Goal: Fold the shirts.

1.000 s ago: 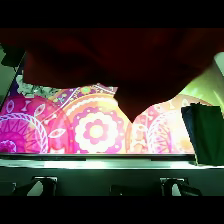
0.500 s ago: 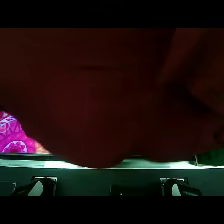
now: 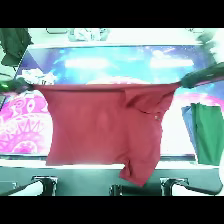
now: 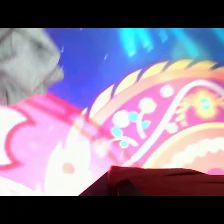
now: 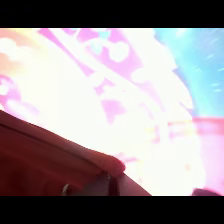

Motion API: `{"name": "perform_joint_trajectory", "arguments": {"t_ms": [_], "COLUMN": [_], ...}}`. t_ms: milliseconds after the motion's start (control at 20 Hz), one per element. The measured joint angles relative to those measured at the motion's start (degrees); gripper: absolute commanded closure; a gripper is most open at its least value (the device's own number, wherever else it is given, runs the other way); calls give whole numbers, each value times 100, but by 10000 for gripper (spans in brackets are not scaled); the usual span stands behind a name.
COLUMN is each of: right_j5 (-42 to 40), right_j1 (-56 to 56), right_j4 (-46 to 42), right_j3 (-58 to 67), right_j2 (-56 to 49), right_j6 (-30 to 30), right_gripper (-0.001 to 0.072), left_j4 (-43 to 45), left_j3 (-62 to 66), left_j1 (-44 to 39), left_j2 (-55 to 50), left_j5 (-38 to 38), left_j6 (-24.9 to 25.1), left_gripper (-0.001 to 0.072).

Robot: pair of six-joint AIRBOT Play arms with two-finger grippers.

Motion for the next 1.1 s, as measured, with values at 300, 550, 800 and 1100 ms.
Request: {"name": "perform_joint_trajectory", "arguments": {"t_ms": [300, 550, 800, 1100], "right_j5": [-1808, -1602, -122, 168], "right_j1": [686, 688, 883, 1054], "right_j4": [188, 157, -345, -752], "right_j3": [-46, -50, -293, -734], "right_j2": [-1445, -1329, -1130, -1123], "right_j6": [232, 238, 293, 645], "right_gripper": [674, 674, 674, 674], "left_j4": [-313, -378, -28, 461], "left_j3": [518, 894, 675, 238], "left_j1": [-107, -31, -13, -37], "left_j2": [-1663, -1991, -2074, -2090], "left_j5": [573, 219, -988, -1814], "left_j6": [92, 400, 361, 273], "left_gripper": [677, 678, 678, 678]}}
